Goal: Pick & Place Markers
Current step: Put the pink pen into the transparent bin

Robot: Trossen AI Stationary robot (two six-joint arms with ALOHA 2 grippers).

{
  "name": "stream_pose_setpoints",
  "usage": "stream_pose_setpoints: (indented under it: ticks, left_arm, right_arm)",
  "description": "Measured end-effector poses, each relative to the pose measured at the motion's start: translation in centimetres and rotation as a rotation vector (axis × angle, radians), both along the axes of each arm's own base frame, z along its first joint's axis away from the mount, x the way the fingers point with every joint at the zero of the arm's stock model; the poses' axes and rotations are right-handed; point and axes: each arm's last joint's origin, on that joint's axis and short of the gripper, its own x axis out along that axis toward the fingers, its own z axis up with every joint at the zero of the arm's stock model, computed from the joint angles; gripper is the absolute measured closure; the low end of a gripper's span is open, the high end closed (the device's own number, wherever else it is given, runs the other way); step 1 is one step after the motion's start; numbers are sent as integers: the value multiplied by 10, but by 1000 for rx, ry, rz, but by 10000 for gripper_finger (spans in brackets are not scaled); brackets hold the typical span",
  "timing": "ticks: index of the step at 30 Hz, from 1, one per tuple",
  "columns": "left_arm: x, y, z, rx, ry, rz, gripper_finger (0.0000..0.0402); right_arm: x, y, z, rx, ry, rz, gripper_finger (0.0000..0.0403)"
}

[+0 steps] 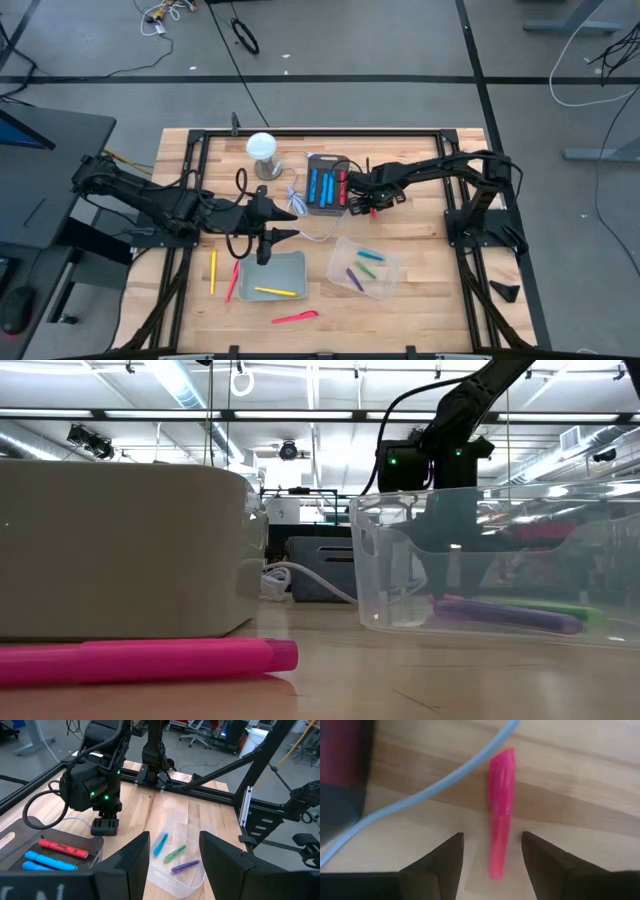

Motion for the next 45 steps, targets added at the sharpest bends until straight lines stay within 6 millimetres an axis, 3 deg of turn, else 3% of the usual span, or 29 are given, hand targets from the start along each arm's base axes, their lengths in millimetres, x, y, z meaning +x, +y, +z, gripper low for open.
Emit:
stream_pose_setpoints:
  ticks: [6, 18, 22, 26, 32, 40, 45]
  left_arm:
    - [0, 0, 0, 0, 1, 0, 223]
    - [0, 0, 0, 1, 3, 0, 223]
    - [0, 0, 0, 1, 4, 0, 223]
    - [0, 0, 0, 2, 5, 0, 223]
    - [0, 0, 0, 2, 5, -1, 223]
    - [0, 0, 0, 2, 5, 0, 223]
    - [0, 0, 0, 2, 4, -1, 223]
  right_arm:
    - [2, 0, -2, 2, -1, 4, 221]
    - [2, -2, -3, 6, -3, -4, 355]
    - [2, -1, -2, -15, -1, 0, 384]
    - [-2, 0, 4, -26, -2, 6, 386]
    - [-12, 4, 28, -31, -25, 17, 385]
    - [-29, 26, 62, -29, -66, 28, 386]
    - [-38, 39, 73, -17, -55, 21, 386]
